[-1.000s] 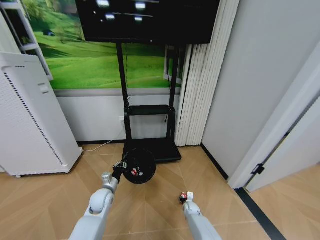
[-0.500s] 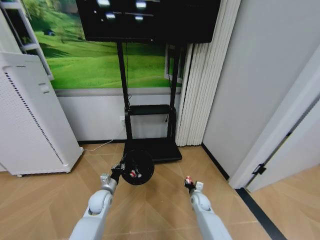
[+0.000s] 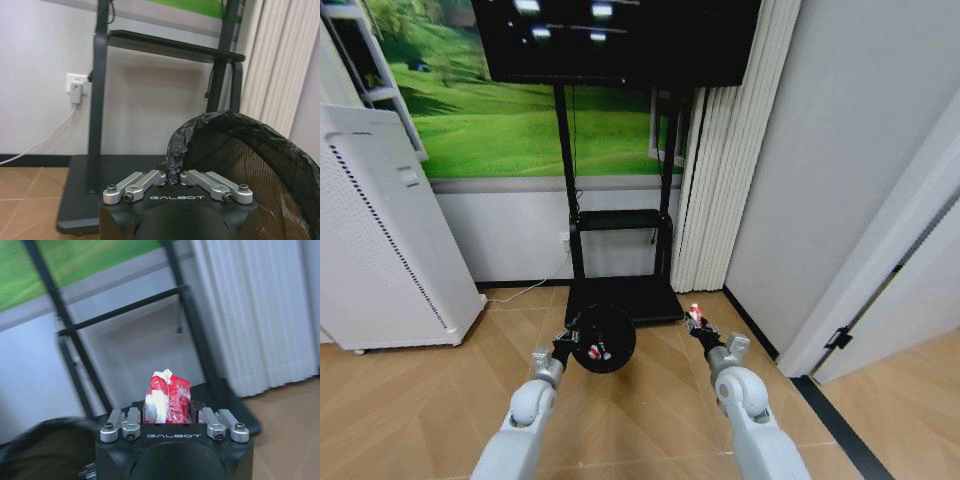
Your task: Pick up the trash bin and place the garbage on the floor into it.
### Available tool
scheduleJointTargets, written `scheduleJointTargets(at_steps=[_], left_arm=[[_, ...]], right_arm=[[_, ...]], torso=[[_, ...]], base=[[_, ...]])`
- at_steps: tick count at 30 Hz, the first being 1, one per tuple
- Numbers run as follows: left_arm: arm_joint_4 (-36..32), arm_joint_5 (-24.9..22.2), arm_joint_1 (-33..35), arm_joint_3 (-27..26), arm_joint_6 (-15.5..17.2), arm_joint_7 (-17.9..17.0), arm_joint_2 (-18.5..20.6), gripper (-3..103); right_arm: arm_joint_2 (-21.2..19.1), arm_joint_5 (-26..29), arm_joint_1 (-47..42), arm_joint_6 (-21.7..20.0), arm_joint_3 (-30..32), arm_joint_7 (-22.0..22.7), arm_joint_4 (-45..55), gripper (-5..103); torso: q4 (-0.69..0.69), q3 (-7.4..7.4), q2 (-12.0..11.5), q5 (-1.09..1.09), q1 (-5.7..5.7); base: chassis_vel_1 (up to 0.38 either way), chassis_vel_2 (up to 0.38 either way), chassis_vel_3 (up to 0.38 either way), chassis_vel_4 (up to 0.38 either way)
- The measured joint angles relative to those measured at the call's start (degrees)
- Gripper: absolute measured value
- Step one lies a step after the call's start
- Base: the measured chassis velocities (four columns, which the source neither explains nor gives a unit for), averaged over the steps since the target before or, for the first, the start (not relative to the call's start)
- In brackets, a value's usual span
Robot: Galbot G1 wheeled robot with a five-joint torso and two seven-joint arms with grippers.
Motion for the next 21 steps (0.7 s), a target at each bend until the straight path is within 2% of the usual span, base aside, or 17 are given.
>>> scheduleJointTargets(at_steps=[2, 7, 12, 13, 16, 18, 19, 21], left_arm=[[0.8, 0.1, -1.5, 2.1, 0.1, -0.8, -0.9, 7], [1.9, 0.8, -2.6, 4.8, 0.2, -1.3, -2.9, 7], [2.2, 1.5, -2.7, 5.9, 0.2, -1.4, -4.1, 7], [2.0, 1.8, -2.4, 6.2, 0.3, -1.5, -4.4, 7], [1.6, 1.9, -2.1, 6.4, 0.4, -1.5, -4.4, 7], [1.1, 2.0, -1.7, 6.4, 0.4, -1.6, -4.2, 7], [1.1, 2.0, -1.7, 6.4, 0.4, -1.6, -4.2, 7], [0.8, 2.1, -1.4, 6.4, 0.5, -1.6, -3.8, 7]], right_arm=[[0.1, -0.7, -0.2, -0.6, -4.7, -0.7, 0.7, 44], [0.4, -2.4, 0.9, -0.6, -10.8, -1.3, -1.0, 44], [0.5, -5.2, 2.4, -1.1, -13.2, -1.9, -4.0, 41], [0.4, -6.9, 3.2, -0.9, -13.5, -2.2, -5.5, 50], [0.2, -7.2, 3.7, -0.8, -13.4, -2.3, -6.2, 56], [-0.1, -7.2, 4.0, -0.6, -12.8, -2.5, -6.4, 67], [-0.1, -7.2, 4.0, -0.6, -12.8, -2.5, -6.4, 67], [-0.3, -7.3, 4.0, -0.4, -12.2, -2.6, -6.4, 79]], torso=[[0.01, 0.0, 0.0, 0.01, 0.0], [0.01, 0.0, 0.0, -0.01, 0.0], [0.01, 0.0, 0.0, -0.01, 0.0], [0.01, 0.0, 0.0, 0.0, 0.0], [0.02, 0.01, 0.0, -0.01, 0.0], [0.01, 0.0, 0.0, -0.01, 0.0], [0.01, 0.0, 0.0, -0.01, 0.0], [0.02, 0.0, 0.0, 0.0, 0.0]], base=[[0.0, 0.0, 0.0, 0.0], [0.0, 0.0, 0.0, 0.0], [0.0, 0.0, 0.0, 0.0], [0.0, 0.0, 0.0, 0.0], [0.0, 0.0, 0.0, 0.0], [0.0, 0.0, 0.0, 0.0], [0.0, 0.0, 0.0, 0.0], [0.0, 0.0, 0.0, 0.0]])
